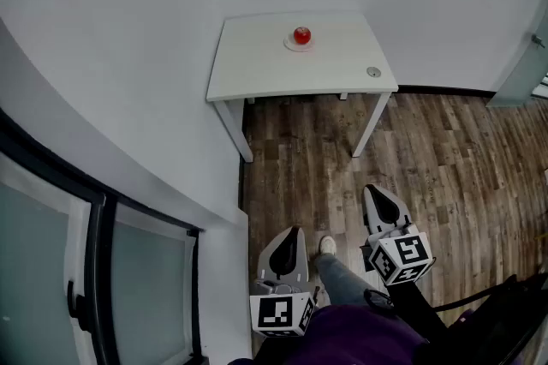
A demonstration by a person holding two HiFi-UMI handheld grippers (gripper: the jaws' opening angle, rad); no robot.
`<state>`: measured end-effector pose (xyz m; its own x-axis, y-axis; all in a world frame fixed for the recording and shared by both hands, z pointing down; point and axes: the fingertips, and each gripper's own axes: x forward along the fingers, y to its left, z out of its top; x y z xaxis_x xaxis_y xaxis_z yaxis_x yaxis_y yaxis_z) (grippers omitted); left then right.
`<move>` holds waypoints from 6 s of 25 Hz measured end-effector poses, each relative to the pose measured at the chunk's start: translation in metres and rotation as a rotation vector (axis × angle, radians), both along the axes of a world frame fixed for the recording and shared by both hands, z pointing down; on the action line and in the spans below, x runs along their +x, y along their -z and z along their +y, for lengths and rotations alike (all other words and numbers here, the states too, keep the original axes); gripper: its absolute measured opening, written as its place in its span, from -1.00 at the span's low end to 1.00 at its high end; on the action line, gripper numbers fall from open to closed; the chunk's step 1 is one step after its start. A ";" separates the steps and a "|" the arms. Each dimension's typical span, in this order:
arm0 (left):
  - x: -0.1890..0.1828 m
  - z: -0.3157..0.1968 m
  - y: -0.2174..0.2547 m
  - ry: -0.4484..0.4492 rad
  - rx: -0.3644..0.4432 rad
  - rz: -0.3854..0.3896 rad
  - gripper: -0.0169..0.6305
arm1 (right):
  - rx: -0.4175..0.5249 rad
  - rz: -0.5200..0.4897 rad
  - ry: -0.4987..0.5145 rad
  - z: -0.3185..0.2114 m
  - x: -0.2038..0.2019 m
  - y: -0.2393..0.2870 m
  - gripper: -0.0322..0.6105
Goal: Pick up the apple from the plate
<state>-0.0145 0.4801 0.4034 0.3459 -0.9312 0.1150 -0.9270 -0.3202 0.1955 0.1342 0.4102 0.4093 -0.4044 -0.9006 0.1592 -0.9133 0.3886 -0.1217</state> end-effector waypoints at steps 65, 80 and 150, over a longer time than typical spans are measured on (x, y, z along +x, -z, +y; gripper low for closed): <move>-0.056 -0.550 -0.018 -0.014 -0.081 0.006 -0.92 | -0.100 0.015 0.017 -0.551 -0.051 -0.030 -0.86; -0.033 -0.663 -0.007 0.078 -0.086 -0.017 -0.92 | -0.225 0.080 0.223 -0.679 -0.062 -0.072 -0.23; -0.082 -0.725 -0.004 0.103 -0.066 -0.025 -0.92 | -0.259 0.224 0.136 -0.762 -0.069 -0.090 0.21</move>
<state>-0.0964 -0.2451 0.4079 0.2454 -0.9517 0.1847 -0.9590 -0.2105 0.1897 0.0656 -0.3522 0.4988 -0.4469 -0.7591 0.4733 -0.8705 0.4910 -0.0345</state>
